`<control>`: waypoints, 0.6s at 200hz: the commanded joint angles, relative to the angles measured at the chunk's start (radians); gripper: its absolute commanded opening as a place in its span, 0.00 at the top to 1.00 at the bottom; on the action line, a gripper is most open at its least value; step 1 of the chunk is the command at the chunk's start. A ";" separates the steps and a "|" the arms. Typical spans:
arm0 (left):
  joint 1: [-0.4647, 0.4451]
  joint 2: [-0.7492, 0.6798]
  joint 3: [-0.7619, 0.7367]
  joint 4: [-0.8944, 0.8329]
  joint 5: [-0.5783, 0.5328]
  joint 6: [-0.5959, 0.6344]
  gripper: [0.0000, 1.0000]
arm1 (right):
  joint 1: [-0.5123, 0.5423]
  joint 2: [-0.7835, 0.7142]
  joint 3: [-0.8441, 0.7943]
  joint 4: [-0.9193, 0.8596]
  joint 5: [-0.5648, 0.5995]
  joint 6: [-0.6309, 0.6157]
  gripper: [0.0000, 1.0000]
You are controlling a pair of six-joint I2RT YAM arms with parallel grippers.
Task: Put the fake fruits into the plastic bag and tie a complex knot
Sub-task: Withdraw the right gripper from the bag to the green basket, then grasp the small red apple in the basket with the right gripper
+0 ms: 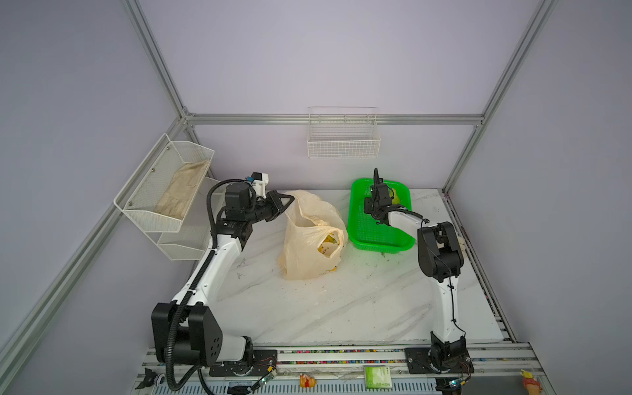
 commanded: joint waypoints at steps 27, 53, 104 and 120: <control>0.006 -0.002 -0.001 0.051 0.021 -0.006 1.00 | -0.048 0.186 0.294 -0.124 -0.003 0.050 0.36; 0.006 -0.001 -0.002 0.052 0.021 -0.006 1.00 | -0.060 0.252 0.391 -0.173 -0.026 0.066 0.35; 0.006 0.001 -0.004 0.052 0.023 -0.004 1.00 | -0.077 0.354 0.532 -0.223 -0.088 0.088 0.36; 0.006 0.001 -0.004 0.052 0.022 -0.003 1.00 | -0.078 0.380 0.567 -0.230 -0.102 0.093 0.37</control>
